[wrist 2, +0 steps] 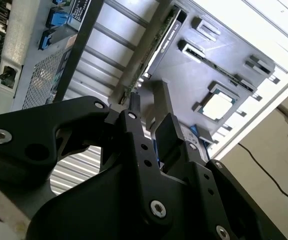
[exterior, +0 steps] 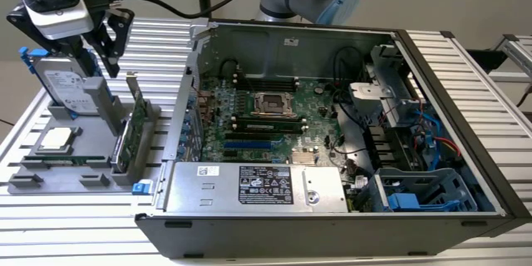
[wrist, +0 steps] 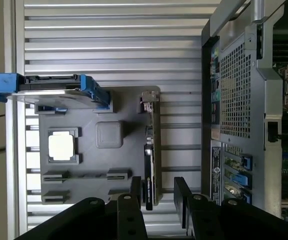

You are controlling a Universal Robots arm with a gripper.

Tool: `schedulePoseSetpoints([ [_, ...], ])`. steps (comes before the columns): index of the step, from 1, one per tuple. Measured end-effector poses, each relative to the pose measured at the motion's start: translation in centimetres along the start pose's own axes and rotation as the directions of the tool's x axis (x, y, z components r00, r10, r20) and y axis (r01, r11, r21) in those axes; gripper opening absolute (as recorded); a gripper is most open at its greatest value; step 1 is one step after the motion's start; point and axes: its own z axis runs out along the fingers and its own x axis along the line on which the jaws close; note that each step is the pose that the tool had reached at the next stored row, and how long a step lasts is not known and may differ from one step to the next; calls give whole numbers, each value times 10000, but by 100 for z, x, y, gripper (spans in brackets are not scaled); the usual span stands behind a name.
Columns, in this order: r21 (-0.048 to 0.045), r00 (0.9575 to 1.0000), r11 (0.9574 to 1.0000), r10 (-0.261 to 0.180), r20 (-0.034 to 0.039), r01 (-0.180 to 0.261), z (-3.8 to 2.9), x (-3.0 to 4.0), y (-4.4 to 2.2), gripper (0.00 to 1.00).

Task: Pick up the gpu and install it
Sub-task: 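Pick up the gpu and move the gpu toward the slot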

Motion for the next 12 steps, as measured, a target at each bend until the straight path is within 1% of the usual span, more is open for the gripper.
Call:
schedulePoseSetpoints([
  [12,-3,10000,10000,0,0,0,9,0,0,100],
])
